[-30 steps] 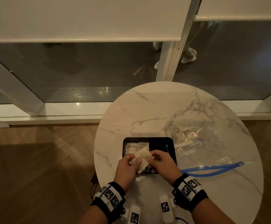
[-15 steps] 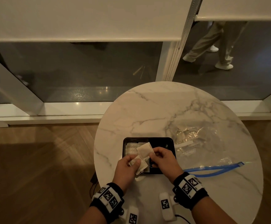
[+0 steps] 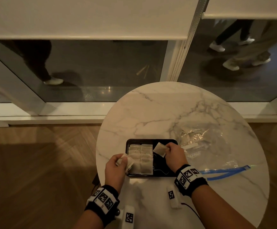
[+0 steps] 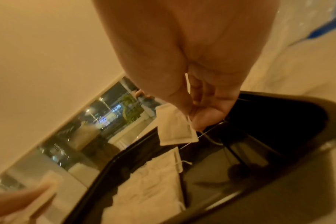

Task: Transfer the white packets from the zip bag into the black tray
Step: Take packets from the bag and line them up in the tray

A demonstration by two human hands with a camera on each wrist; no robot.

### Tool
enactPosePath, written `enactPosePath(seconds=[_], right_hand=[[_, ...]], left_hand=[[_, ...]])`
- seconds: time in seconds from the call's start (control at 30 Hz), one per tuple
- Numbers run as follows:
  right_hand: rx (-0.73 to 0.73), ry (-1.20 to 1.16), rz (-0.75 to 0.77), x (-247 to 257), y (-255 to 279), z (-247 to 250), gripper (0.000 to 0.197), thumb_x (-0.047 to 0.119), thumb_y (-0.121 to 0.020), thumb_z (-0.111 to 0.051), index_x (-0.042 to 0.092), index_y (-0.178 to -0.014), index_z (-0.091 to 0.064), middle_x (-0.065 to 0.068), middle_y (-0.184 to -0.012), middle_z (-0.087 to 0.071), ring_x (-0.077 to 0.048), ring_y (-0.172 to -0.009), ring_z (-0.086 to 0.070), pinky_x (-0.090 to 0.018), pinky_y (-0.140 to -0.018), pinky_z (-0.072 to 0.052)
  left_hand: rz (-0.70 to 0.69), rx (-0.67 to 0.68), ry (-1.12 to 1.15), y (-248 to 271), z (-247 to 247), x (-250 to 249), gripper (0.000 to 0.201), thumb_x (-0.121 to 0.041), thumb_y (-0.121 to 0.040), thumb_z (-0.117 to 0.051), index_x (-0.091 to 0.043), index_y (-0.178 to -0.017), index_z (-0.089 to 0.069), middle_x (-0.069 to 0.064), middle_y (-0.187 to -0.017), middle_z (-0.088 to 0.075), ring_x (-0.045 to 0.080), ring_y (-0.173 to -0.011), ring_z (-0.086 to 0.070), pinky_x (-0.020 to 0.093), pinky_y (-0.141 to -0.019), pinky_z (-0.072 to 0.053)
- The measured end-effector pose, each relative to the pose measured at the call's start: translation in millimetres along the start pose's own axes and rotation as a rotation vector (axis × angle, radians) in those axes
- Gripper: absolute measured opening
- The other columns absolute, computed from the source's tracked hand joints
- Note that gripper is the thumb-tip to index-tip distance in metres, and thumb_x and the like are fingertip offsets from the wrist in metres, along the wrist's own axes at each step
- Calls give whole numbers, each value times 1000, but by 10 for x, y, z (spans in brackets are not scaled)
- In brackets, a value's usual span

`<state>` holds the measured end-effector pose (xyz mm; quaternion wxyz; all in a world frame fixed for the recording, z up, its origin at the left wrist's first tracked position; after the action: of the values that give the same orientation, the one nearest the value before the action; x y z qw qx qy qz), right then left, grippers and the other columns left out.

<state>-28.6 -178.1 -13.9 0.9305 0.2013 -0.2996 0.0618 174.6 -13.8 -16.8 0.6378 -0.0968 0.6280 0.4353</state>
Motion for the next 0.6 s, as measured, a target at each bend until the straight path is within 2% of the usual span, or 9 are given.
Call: enactPosePath(seconds=[0.13,0.27,0.5,0.6], right_hand=[[127,295,60,93,-110,-118,23,-1,-88,-50,8,-105,-62,-12,-107,-65,-28,-99,-62,-37,-85,-53],[171,407,39,146,-197,-175,26,0,-90,-53,7,-114,-59,-14,-114,-63,-29,-106,-62,-37,-89,-53],[79,372,-45,128,-201,-206,22,-3,-91,-46,0,-106,-61,-19,-110,-65,-32,-101,-64,-37,-85,-52],[-29,287,-66,106,-188,-207,21,-1,-92,-50,-3,-110,-60,-20,-116,-60,-33,-107,-61,-36,-90,-52]], left_hand=[[62,-45,-15,-74,44,88,13,-17,-94,-61,-23,-104,-66,2,-99,-70,24,-92,-67,48,-83,-59],[109,25,-71,-128,-5,163,9,-17,-94,-59,-20,-94,-67,6,-96,-70,26,-88,-65,40,-74,-54],[46,73,-143,-110,-37,145,8,-18,-95,-62,-18,-90,-68,4,-90,-70,19,-82,-64,29,-67,-49],[39,87,-152,-121,-36,172,8,-17,-94,-63,-19,-89,-68,2,-90,-71,20,-85,-66,32,-69,-52]])
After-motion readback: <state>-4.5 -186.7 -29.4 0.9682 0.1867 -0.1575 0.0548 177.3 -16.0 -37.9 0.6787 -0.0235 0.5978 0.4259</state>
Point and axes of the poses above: each hand's wrist, its own y-axis away from the middle knuckle, its own z-axis out of the back of the hand, x = y × z, the point moved 5 cm from there along -y, towards the middle knuckle
